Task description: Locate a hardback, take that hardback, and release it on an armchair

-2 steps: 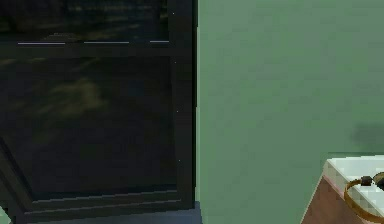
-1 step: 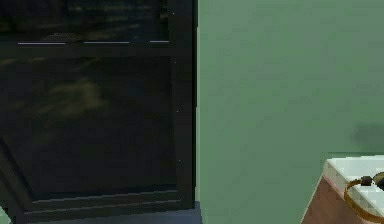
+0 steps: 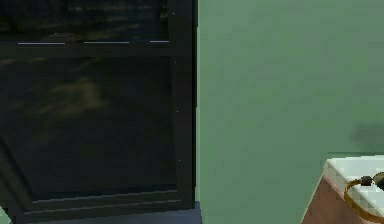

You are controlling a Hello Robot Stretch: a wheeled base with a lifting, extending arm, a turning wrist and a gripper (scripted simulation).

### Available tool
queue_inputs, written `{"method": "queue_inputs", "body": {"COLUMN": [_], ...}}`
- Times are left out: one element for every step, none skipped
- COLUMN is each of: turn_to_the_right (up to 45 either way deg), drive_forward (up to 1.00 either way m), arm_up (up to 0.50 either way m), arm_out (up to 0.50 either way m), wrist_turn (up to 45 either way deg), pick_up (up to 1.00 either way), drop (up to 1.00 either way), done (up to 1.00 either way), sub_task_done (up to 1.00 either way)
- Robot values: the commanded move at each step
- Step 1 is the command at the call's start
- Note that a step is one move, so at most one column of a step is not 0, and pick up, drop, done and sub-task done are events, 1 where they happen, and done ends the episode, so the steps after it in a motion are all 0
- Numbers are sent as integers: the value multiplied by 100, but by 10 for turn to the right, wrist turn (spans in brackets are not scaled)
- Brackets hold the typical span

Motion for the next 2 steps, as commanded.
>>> {"method": "queue_inputs", "body": {"turn_to_the_right": [0,0], "drive_forward": [0,0], "arm_up": [0,0], "arm_out": [0,0], "wrist_turn": [450,150], "pick_up": [0,0], "drop": [0,0], "done": [0,0], "sub_task_done": [0,0]}}
